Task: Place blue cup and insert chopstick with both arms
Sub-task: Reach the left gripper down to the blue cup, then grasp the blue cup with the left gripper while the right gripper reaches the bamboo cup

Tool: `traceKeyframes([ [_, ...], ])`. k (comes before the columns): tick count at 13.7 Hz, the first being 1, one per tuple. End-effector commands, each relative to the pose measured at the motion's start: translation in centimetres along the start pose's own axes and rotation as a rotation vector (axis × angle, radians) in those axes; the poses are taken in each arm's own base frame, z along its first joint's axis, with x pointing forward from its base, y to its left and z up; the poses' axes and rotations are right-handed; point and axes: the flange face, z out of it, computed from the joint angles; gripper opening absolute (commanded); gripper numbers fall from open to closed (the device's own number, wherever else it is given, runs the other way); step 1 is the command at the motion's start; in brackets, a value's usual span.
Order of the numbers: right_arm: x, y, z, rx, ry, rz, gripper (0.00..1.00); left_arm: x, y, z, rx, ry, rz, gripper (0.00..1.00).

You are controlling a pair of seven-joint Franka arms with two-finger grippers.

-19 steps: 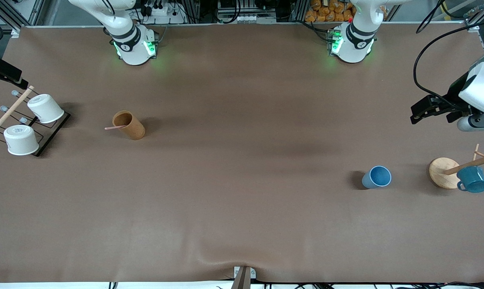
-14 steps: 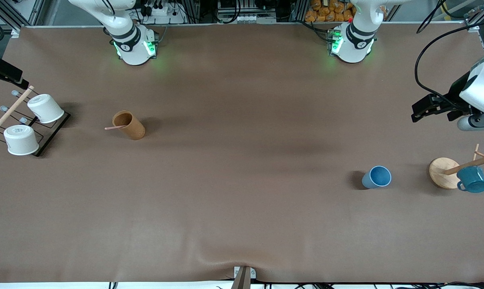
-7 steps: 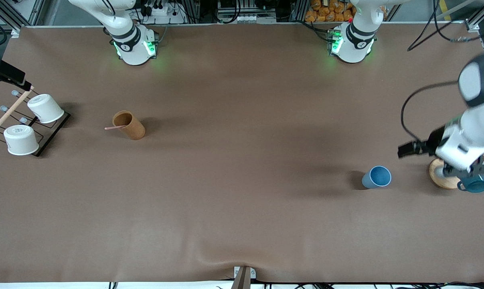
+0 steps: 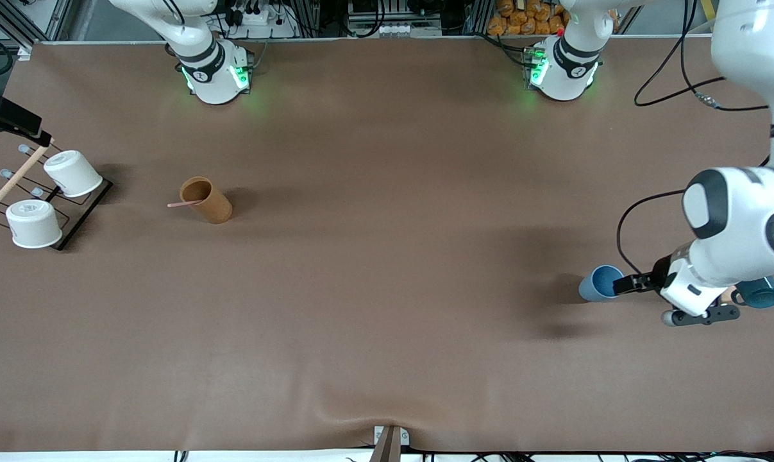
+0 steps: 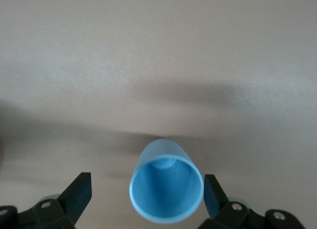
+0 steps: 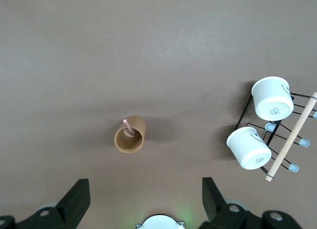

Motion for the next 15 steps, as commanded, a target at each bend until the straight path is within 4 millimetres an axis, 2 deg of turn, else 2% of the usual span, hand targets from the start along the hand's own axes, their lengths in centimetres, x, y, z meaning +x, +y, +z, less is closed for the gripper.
traceKeyframes([
  [1, 0.1, -0.3, 0.0, -0.012, -0.003, 0.007, 1.0, -1.3, -0.3, 3.2, 0.008, 0.01, 0.021, 0.95],
  [5, 0.5, -1.3, 0.7, -0.011, -0.021, -0.011, 1.0, -2.5, -0.6, 4.3, 0.011, -0.005, 0.016, 0.91],
  [7, 0.8, -1.9, 1.2, -0.004, -0.032, -0.019, 1.0, -2.5, -1.3, 4.4, 0.014, -0.007, 0.01, 0.85],
  [9, 1.4, -3.6, 2.3, -0.005, -0.056, -0.048, 1.0, -2.4, -1.2, 3.8, 0.014, 0.002, 0.012, 0.83],
  [11, 3.0, -4.8, 4.9, -0.009, -0.106, -0.071, 1.0, -2.4, -1.2, 3.5, 0.015, 0.005, 0.026, 0.76],
  [13, 3.7, -5.7, 6.5, -0.013, -0.142, -0.086, 1.0, -2.2, -1.3, 2.8, 0.015, 0.017, 0.042, 0.76],
  [15, 5.1, -7.1, 9.4, -0.012, -0.198, -0.106, 1.0, -1.9, -1.8, 1.2, 0.016, 0.037, 0.046, 0.76],
])
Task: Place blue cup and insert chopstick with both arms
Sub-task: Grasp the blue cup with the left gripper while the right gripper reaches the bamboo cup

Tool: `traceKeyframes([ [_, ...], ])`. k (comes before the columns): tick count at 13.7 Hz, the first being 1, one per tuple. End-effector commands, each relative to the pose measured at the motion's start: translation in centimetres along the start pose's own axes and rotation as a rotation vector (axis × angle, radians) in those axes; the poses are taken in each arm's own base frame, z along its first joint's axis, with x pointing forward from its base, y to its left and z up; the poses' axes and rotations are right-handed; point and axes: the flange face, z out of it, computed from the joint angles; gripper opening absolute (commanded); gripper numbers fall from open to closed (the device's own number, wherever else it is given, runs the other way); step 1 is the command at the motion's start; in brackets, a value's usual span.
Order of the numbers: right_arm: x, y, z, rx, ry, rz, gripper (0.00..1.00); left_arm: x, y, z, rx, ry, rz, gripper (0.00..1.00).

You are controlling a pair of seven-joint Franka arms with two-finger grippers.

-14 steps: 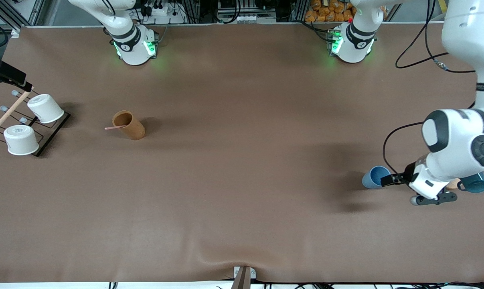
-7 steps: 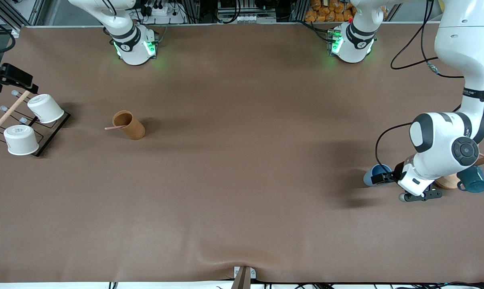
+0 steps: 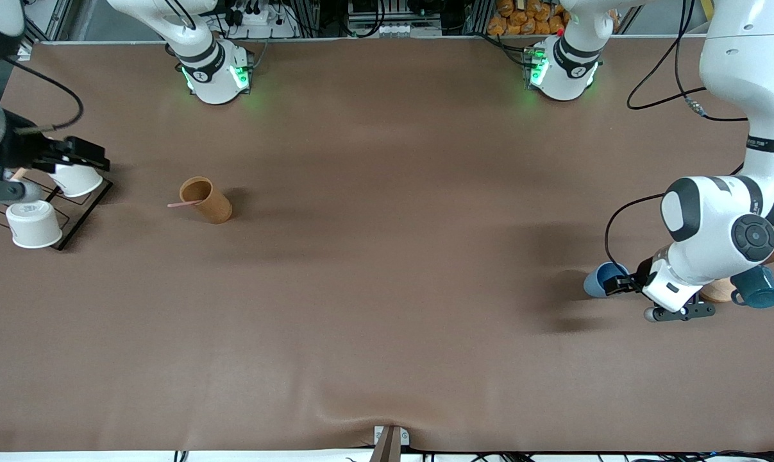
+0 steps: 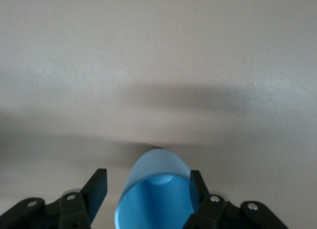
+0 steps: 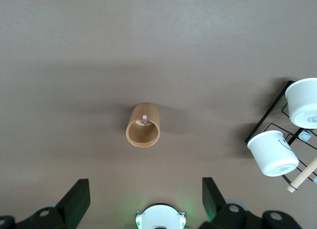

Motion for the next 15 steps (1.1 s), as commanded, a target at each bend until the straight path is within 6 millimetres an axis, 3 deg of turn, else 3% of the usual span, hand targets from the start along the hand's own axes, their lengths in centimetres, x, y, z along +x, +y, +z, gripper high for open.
traceKeyframes([
  [1, 1.8, -1.0, 2.4, 0.014, -0.058, 0.001, 1.0, -0.7, -0.8, -1.9, 0.019, 0.016, 0.021, 0.75],
  [6, 5.6, -1.9, 8.7, 0.068, -0.182, -0.021, 1.0, -1.5, -1.9, -1.6, 0.023, -0.043, 0.004, 0.7],
  [8, 7.4, -1.3, 12.4, 0.081, -0.252, -0.01, 1.0, -1.9, -2.0, -0.3, 0.022, -0.066, 0.003, 0.65],
  [11, 8.7, 2.4, 17.6, 0.091, -0.376, 0.054, 1.0, -2.1, -2.4, 1.3, 0.018, -0.087, -0.007, 0.54],
  [12, 9.2, 2.5, 18.8, 0.096, -0.396, 0.059, 1.0, -2.1, -2.5, 1.8, 0.018, -0.095, -0.007, 0.43],
  [14, 9.3, 1.5, 19.5, 0.09, -0.402, 0.048, 1.0, -2.0, -2.4, 1.6, 0.019, -0.089, -0.005, 0.04],
  [15, 9.4, 0.5, 20.2, 0.079, -0.4, 0.042, 1.0, -1.9, -2.4, 1.5, 0.017, -0.087, -0.006, 0.0],
])
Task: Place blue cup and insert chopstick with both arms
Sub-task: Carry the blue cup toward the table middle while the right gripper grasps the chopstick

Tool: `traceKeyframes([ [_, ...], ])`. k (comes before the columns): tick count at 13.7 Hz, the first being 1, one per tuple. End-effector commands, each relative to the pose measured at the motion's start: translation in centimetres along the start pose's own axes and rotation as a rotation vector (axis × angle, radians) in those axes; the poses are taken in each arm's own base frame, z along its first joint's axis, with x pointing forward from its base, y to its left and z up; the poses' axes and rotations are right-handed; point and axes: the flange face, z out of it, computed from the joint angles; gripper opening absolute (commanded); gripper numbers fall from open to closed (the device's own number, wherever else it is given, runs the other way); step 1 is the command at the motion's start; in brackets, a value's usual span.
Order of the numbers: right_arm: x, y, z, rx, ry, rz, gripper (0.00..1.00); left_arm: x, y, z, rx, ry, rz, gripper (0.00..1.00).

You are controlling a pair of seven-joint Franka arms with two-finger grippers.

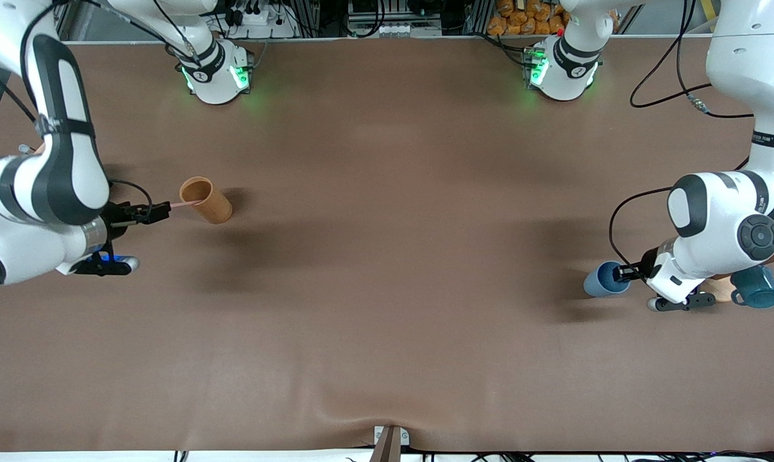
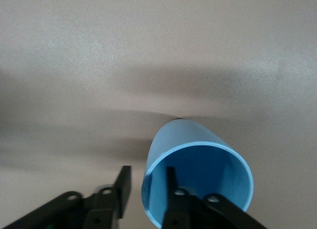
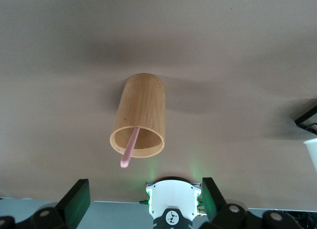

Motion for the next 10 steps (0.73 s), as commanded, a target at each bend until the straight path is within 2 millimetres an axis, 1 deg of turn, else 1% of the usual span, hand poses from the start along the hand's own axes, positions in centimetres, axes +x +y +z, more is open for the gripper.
traceKeyframes([
  [1, 0.0, -2.8, 0.8, -0.018, 0.016, 0.019, 1.0, 0.2, 0.0, -0.7, 0.011, 0.014, 0.019, 0.0],
  [2, 0.1, -3.3, 1.5, -0.025, 0.022, 0.046, 1.0, 0.2, 0.6, -0.9, 0.009, 0.018, 0.03, 0.0],
  [4, 0.0, -4.7, 2.1, -0.048, 0.024, 0.045, 1.0, 0.3, 2.6, -2.3, 0.004, 0.039, 0.074, 0.0],
  [5, 0.1, -5.0, 2.4, -0.058, 0.023, 0.049, 1.0, 0.1, 4.2, -3.3, -0.005, 0.052, 0.102, 0.0],
  [6, 0.3, -5.1, 3.2, -0.061, 0.02, 0.05, 1.0, -0.2, 6.2, -4.2, -0.017, 0.061, 0.132, 0.0],
  [7, 0.6, -4.9, 3.9, -0.06, 0.02, 0.053, 1.0, -1.0, 9.3, -4.8, -0.036, 0.065, 0.174, 0.0],
  [8, 0.7, -4.9, 4.4, -0.061, 0.018, 0.052, 1.0, -1.9, 13.2, -5.0, -0.064, 0.058, 0.206, 0.0],
  [10, 0.7, -4.5, 5.1, -0.06, 0.002, 0.058, 1.0, -3.8, 19.4, -5.3, -0.093, 0.049, 0.171, 0.0],
])
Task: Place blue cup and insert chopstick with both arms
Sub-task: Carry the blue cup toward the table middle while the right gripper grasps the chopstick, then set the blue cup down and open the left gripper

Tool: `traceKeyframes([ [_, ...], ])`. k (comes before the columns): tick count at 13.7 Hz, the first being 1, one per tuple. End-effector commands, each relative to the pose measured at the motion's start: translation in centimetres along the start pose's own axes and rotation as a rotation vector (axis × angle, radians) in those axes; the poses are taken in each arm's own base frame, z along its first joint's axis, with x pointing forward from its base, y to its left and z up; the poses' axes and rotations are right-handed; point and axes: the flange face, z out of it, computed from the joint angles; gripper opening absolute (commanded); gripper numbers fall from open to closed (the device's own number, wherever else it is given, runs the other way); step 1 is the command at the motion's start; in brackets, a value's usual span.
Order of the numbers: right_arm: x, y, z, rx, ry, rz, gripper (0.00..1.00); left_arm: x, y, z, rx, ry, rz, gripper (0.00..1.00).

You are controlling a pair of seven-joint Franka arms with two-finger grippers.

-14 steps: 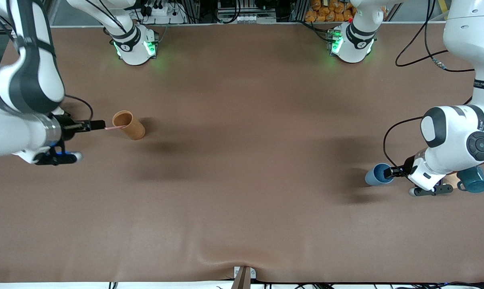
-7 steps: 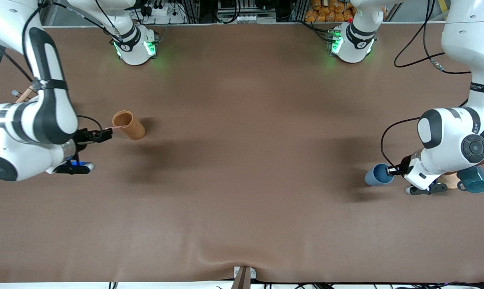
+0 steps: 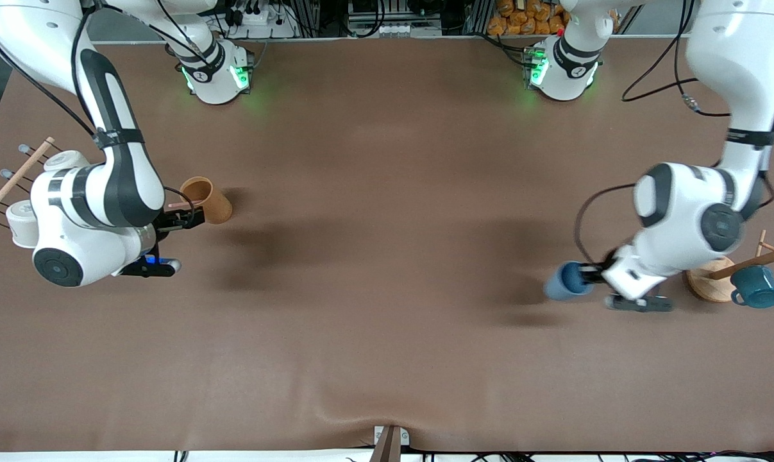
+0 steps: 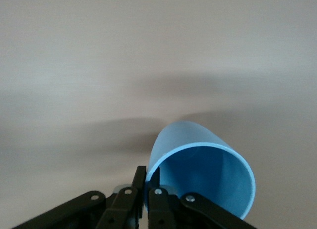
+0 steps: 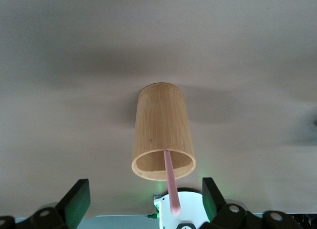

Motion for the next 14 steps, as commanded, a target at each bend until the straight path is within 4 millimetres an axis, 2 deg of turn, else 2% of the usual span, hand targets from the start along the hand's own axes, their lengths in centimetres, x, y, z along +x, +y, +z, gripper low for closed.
traceKeyframes([
  [1, -1.1, 1.2, 1.2, 0.002, -0.017, 0.03, 1.0, -1.8, 8.8, -0.2, -0.003, -0.011, -0.031, 0.0],
  [2, -1.0, 2.2, 1.4, 0.013, -0.022, 0.034, 1.0, -2.3, 12.1, -0.2, -0.007, -0.008, -0.059, 0.0],
  [4, -1.3, 2.1, 1.1, 0.012, -0.019, 0.033, 1.0, -4.1, 19.2, 0.4, -0.018, -0.013, -0.153, 0.0],
  [6, -1.5, 2.4, 0.9, 0.015, -0.016, 0.036, 0.8, -7.1, 25.5, 2.1, 0.002, -0.032, -0.237, 0.0],
  [7, -1.5, 2.2, 0.9, 0.013, -0.014, 0.034, 0.71, -8.5, 27.9, 2.6, 0.017, -0.031, -0.247, 0.0],
  [8, -1.5, 2.3, 0.8, 0.016, -0.015, 0.038, 0.66, -10.2, 30.2, 3.9, 0.025, -0.049, -0.257, 0.0],
  [9, -1.5, 2.3, 0.7, 0.016, -0.013, 0.041, 0.65, -12.2, 32.8, 5.2, 0.035, -0.067, -0.267, 0.0],
  [10, -1.5, 2.3, 0.7, 0.016, -0.012, 0.044, 0.64, -13.7, 34.5, 6.3, 0.045, -0.083, -0.282, 0.0],
  [12, -1.4, 2.3, 0.9, 0.016, -0.012, 0.046, 0.55, -15.8, 36.5, 8.6, 0.075, -0.093, -0.293, 0.0],
  [14, -1.2, 2.3, 1.0, 0.019, -0.01, 0.047, 0.55, -16.0, 36.4, 9.5, 0.107, -0.071, -0.302, 0.0],
])
